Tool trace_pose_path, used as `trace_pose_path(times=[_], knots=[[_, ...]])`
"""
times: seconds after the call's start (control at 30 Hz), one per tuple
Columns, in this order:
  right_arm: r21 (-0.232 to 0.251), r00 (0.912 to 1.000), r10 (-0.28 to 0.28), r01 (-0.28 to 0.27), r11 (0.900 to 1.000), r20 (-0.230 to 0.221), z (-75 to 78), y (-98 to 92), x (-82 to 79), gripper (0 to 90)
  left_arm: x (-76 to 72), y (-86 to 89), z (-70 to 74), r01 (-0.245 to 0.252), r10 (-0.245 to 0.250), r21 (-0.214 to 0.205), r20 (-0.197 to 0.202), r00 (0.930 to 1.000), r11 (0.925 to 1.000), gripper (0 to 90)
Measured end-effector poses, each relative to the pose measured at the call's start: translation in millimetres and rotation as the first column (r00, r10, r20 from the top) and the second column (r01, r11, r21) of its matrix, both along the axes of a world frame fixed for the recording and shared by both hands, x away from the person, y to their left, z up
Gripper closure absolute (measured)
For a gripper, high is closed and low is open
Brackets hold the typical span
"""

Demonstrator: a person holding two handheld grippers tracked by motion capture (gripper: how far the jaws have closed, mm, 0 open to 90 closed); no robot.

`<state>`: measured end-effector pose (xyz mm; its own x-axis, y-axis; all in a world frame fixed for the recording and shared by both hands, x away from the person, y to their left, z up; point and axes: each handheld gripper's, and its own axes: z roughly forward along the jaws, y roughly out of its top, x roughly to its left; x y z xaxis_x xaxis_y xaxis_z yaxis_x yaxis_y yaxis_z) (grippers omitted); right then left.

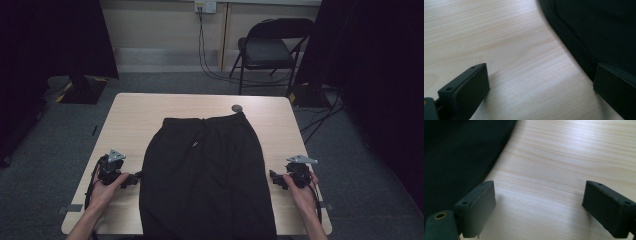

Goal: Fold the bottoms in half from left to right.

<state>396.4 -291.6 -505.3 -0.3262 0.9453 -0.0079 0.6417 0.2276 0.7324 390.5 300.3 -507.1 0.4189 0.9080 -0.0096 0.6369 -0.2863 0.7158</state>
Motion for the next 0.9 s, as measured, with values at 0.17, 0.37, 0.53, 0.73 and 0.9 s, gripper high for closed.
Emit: trace_pose_path(times=[0.17, 0.37, 0.53, 0.73, 0.9], knots=[[0.000, 1.0000, 0.004, -0.004, 1.0000, 0.000, 0.1, -0.2, 0.3, 10.0, -0.4, -2.0, 0.7, -0.012, 0.012, -0.003, -0.007, 0.9999, 0.9999, 0.2], [-0.030, 0.9998, 0.000, 0.000, 0.9996, -0.017, 5.0, 2.4, -1.2, 15.3, -4.5, 0.2, 9.9, -0.036, 0.036, 0.017, -0.046, 0.9983, 0.9992, 18.8], [0.005, 0.9979, 0.055, -0.055, 0.9985, 0.035, 26.6, 16.5, -13.5, 16.4, -15.7, 0.0, 24.1, -0.015, 0.015, -0.011, -0.007, 0.9999, 0.9998, 24.2], [0.034, 0.9820, 0.170, -0.174, 0.9842, 0.082, 50.4, 51.2, -31.3, 17.8, -20.7, -23.3, 46.7, 0.090, -0.085, -0.082, 0.064, 0.9943, 0.9926, 27.8], [0.057, 0.9497, 0.292, -0.299, 0.9524, 0.114, 66.4, 94.6, -43.6, 21.4, -10.5, -54.4, 59.2, 0.195, -0.191, -0.049, 0.083, 0.9780, 0.9795, 28.2]])
